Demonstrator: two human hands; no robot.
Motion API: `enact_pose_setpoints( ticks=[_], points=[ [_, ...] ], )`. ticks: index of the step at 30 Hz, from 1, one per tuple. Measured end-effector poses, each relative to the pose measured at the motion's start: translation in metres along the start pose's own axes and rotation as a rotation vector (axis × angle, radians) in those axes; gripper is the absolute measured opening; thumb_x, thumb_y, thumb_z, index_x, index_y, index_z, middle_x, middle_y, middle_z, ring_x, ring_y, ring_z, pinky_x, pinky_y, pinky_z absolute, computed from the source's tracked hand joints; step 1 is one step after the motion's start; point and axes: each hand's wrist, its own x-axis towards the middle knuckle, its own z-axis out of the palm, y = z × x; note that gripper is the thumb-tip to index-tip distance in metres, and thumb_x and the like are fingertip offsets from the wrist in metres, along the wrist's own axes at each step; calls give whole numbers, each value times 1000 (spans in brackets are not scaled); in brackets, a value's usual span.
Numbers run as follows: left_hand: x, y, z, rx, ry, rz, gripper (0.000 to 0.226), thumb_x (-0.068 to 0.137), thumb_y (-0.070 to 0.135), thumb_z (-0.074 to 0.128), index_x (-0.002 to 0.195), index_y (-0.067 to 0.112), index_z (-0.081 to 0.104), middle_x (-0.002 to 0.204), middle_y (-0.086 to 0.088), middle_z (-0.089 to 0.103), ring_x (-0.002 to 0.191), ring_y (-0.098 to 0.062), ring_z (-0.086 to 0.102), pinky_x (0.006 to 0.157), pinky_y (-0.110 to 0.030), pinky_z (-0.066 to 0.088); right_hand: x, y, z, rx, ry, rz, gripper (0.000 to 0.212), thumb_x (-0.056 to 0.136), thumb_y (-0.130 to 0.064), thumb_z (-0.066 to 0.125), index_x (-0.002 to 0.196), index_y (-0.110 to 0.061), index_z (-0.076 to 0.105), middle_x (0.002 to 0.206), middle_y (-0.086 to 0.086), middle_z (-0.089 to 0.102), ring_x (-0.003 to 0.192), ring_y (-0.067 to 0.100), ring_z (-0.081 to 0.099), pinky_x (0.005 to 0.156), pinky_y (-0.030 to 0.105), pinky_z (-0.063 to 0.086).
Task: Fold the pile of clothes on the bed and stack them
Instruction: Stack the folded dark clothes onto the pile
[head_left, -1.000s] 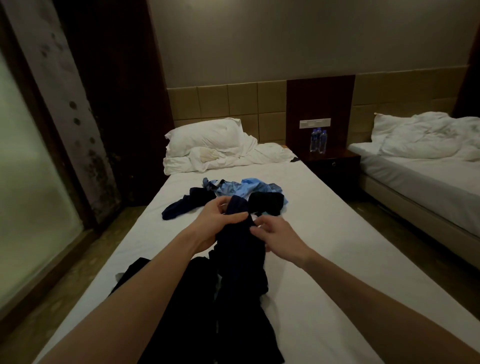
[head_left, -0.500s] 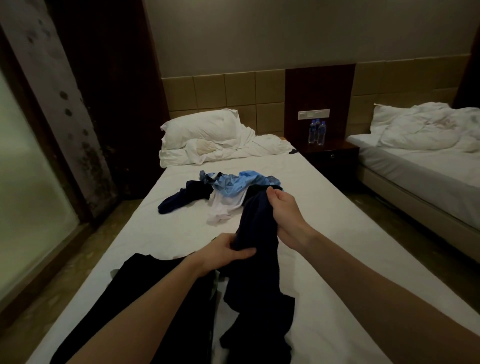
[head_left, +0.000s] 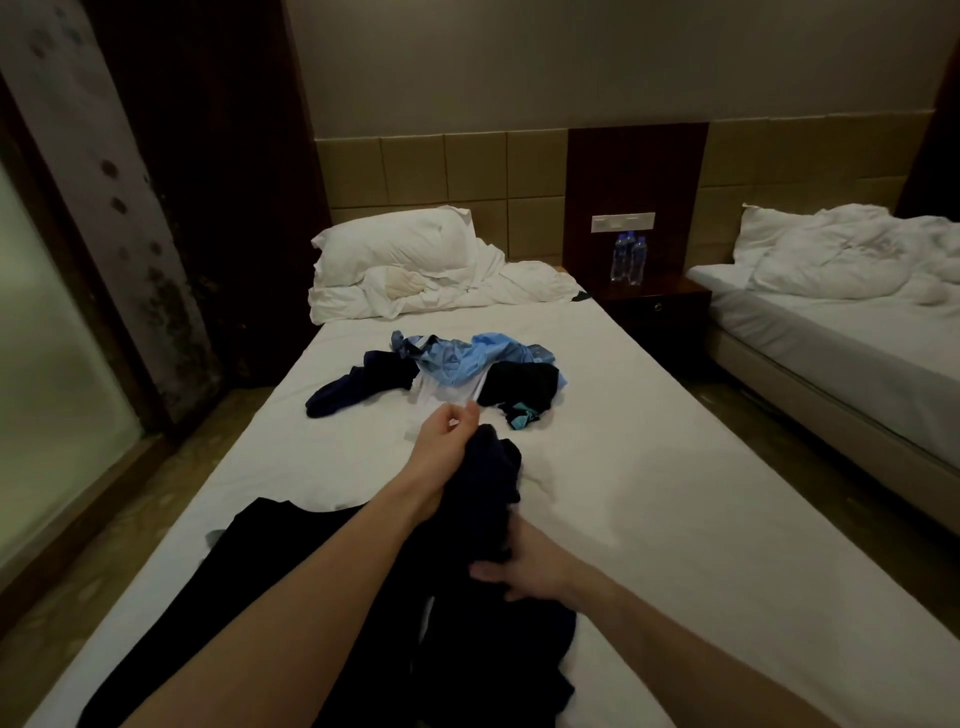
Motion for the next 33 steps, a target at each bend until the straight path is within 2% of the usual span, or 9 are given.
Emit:
enact_pose_setpoints(
  ticks=[3, 9, 12, 16, 18, 22, 28, 31, 33],
  points=[
    [-8, -1, -5, -57, -162, 18, 22, 96, 33, 62, 112, 18, 61, 99, 0, 73, 91, -17, 69, 78, -27, 55, 11, -8, -3, 73, 175, 55, 38, 96, -2, 50, 134, -4, 48, 97, 14, 66, 64, 16, 65, 59, 37, 60],
    [-20, -41, -38, 27, -246, -91, 83, 69, 70, 74, 134, 21, 55, 130, 1, 63, 116, -11, 63, 99, -27, 49, 20, -57, -44, 827, 355, -73, 32, 103, 3, 34, 128, -9, 51, 98, 13, 67, 73, 22, 66, 56, 30, 58],
    [-30, -55, -37, 106, -395, -130, 42, 83, 37, 77, 119, 20, 63, 115, 0, 73, 104, -13, 70, 87, -22, 53, 20, -72, -63, 1165, 367, -155, 35, 103, 5, 32, 131, -5, 49, 110, 18, 63, 86, 29, 63, 66, 35, 62],
    [-12, -56, -37, 211, -174, 11, 11, 93, 16, 67, 103, 16, 71, 96, -1, 75, 90, -16, 70, 76, -27, 54, 14, -70, -75, 1352, 340, -241, 24, 105, -6, 35, 117, -12, 55, 105, 13, 62, 90, 29, 60, 67, 36, 61],
    [-1, -55, -48, 336, -89, 43, 11, 95, 19, 64, 95, 13, 73, 90, -9, 75, 83, -15, 67, 78, -36, 54, 10, -65, -80, 1301, 414, -260, 21, 102, -2, 41, 107, -15, 56, 98, 9, 61, 84, 24, 58, 63, 31, 60],
    [7, -37, -61, 503, 134, 185, 19, 94, 3, 58, 95, 16, 72, 86, -5, 72, 71, -15, 64, 58, -8, 44, 8, -33, -85, 1060, 581, -27, 20, 100, -4, 46, 86, -16, 53, 72, 5, 55, 61, 17, 48, 59, 32, 44],
    [9, -5, -57, 480, 16, 394, 46, 76, -16, 57, 92, 23, 74, 95, 6, 73, 91, -10, 68, 84, -25, 54, -4, 15, -72, -634, 456, 278, 34, 83, -46, 64, 67, -17, 55, 67, 0, 63, 62, 21, 62, 59, 31, 48],
    [0, 0, -42, 479, -122, 453, 42, 75, -17, 60, 93, 17, 76, 97, 11, 72, 96, -3, 66, 90, -25, 53, 1, -19, -63, -273, 704, -125, 20, 85, -35, 71, 94, -19, 64, 92, -6, 66, 88, 17, 62, 74, 30, 46],
    [-3, 2, -32, 413, -207, 500, 38, 75, -19, 61, 93, 11, 76, 98, 9, 73, 96, -2, 67, 89, -19, 51, 9, -44, -65, -138, 485, -291, 56, 84, -18, 74, 136, -21, 53, 124, -11, 54, 115, 9, 50, 93, 24, 40]
  ],
)
